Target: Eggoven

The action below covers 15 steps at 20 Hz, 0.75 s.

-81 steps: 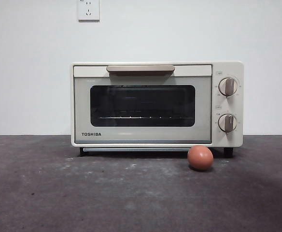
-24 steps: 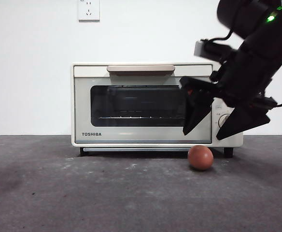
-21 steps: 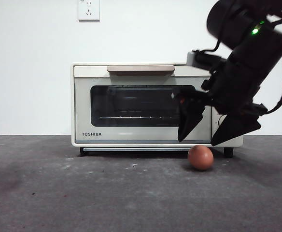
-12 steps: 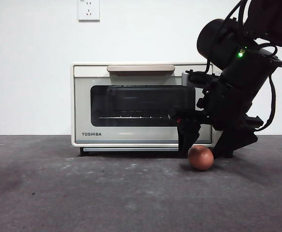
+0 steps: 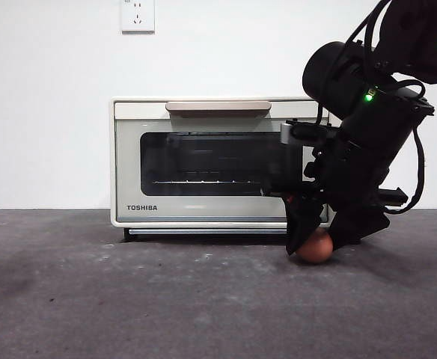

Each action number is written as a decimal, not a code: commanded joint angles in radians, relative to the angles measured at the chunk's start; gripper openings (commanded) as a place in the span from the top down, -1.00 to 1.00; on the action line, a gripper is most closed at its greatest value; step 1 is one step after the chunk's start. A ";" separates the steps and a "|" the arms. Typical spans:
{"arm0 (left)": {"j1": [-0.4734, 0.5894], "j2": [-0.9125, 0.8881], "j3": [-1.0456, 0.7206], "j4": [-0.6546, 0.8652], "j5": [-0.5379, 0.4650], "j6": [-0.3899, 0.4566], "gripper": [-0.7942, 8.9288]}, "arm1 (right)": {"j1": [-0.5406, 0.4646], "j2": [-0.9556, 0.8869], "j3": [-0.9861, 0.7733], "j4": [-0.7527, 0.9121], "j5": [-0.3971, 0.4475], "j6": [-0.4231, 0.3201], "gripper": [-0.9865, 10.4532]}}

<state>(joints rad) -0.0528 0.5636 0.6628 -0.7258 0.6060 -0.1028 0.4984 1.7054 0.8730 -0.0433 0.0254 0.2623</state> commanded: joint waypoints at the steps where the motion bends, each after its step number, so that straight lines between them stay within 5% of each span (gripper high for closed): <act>1: -0.002 0.006 0.017 0.018 0.004 0.008 0.82 | 0.005 0.017 0.019 0.006 -0.001 0.000 0.82; 7: -0.034 0.076 0.027 0.161 0.003 -0.048 0.82 | 0.019 -0.143 0.019 -0.097 -0.001 0.000 0.82; 15: -0.231 0.381 0.175 0.470 -0.121 -0.064 0.82 | 0.069 -0.542 0.019 -0.314 0.000 -0.001 0.82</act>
<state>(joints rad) -0.2825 0.9352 0.8196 -0.2707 0.4870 -0.1600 0.5594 1.1549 0.8745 -0.3653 0.0231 0.2623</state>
